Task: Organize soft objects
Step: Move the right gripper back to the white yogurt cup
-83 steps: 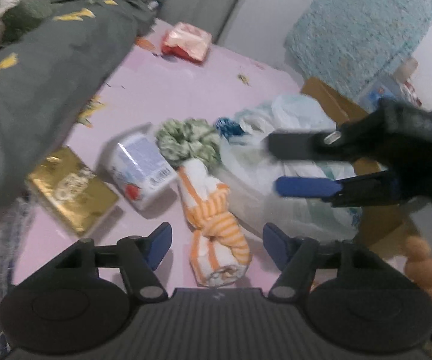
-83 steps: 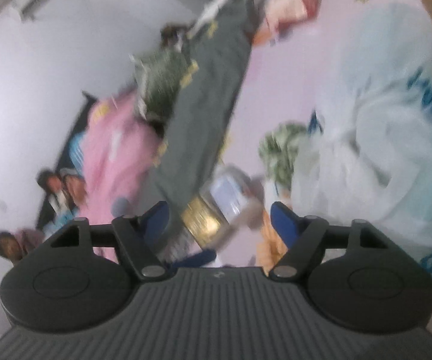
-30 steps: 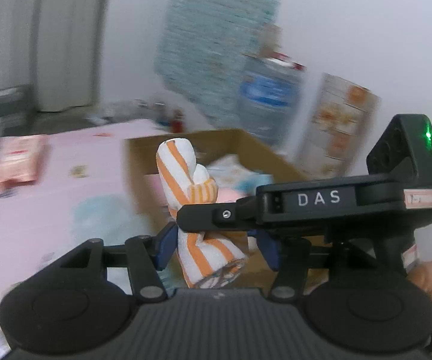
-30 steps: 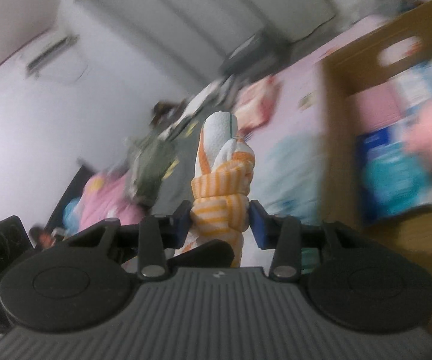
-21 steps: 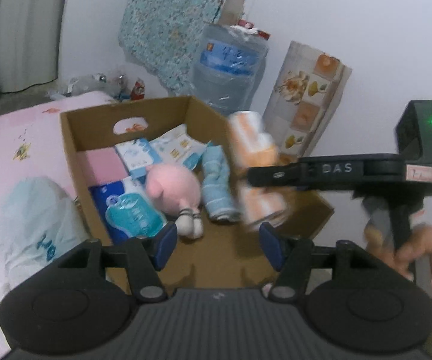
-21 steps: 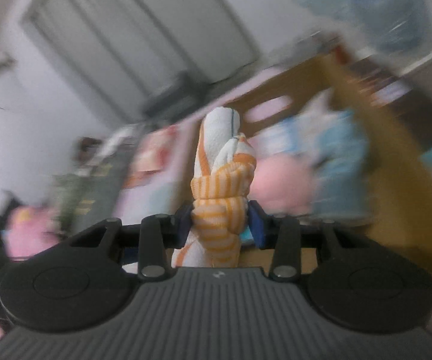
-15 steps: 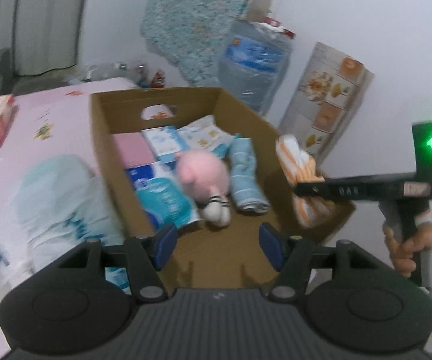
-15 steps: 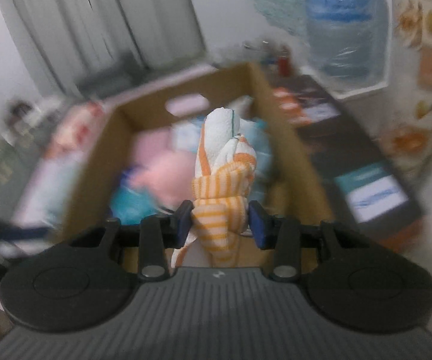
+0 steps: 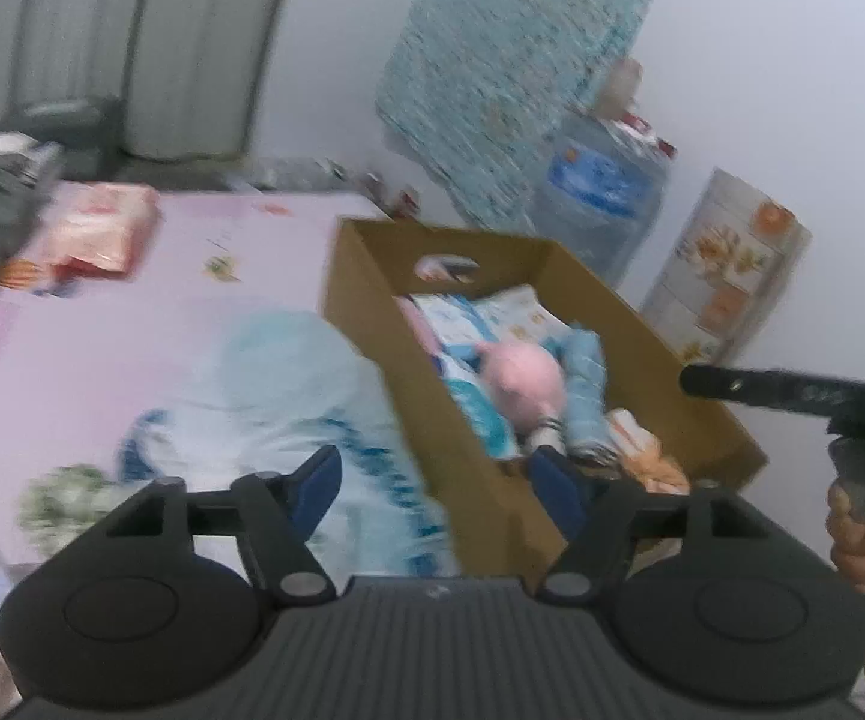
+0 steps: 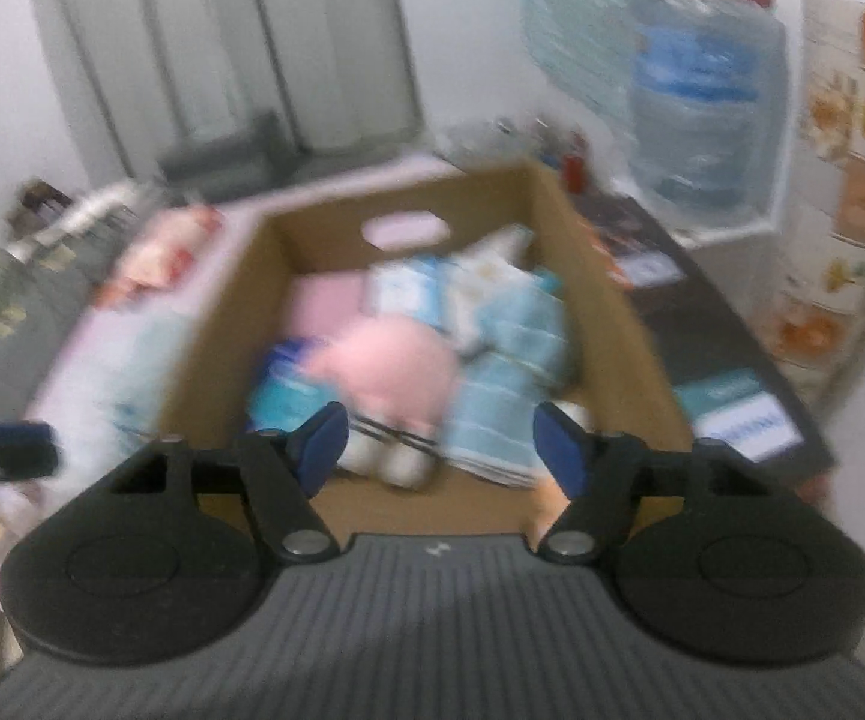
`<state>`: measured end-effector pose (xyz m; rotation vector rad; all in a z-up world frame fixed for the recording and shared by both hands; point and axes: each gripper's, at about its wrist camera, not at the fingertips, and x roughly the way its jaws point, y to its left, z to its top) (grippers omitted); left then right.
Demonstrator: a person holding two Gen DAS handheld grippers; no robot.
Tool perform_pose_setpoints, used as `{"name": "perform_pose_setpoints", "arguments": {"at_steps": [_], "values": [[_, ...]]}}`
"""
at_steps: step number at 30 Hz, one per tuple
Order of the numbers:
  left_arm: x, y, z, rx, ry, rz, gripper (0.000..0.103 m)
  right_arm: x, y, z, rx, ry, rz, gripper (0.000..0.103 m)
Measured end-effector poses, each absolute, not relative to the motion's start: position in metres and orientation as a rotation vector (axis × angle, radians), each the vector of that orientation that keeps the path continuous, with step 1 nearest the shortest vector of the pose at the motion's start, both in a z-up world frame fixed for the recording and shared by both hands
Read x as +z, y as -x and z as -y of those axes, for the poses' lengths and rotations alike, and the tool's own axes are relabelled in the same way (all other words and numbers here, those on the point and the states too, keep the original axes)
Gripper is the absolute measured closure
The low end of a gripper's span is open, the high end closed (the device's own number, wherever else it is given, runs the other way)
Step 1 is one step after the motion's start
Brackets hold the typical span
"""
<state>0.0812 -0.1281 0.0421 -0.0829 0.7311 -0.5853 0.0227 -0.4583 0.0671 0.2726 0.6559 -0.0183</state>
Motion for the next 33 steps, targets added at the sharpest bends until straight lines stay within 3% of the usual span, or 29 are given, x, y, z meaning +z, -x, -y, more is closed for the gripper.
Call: {"name": "perform_pose_setpoints", "arguments": {"at_steps": [9, 16, 26, 33], "values": [[0.033, -0.054, 0.029, -0.273, 0.107, -0.710, 0.027, 0.079, -0.068, 0.342, 0.392, -0.324, -0.600, 0.024], [0.005, -0.034, -0.039, -0.036, 0.151, -0.757, 0.029, 0.065, -0.118, 0.245, 0.653, -0.318, -0.731, 0.024], [-0.031, -0.044, -0.076, 0.097, 0.209, -0.876, 0.035, 0.006, -0.182, 0.108, 0.939, -0.350, -1.118, 0.025], [-0.033, -0.047, -0.075, 0.020, 0.225, -0.851, 0.037, -0.009, -0.202, 0.084, 0.827, -0.265, -1.099, 0.026]]}}
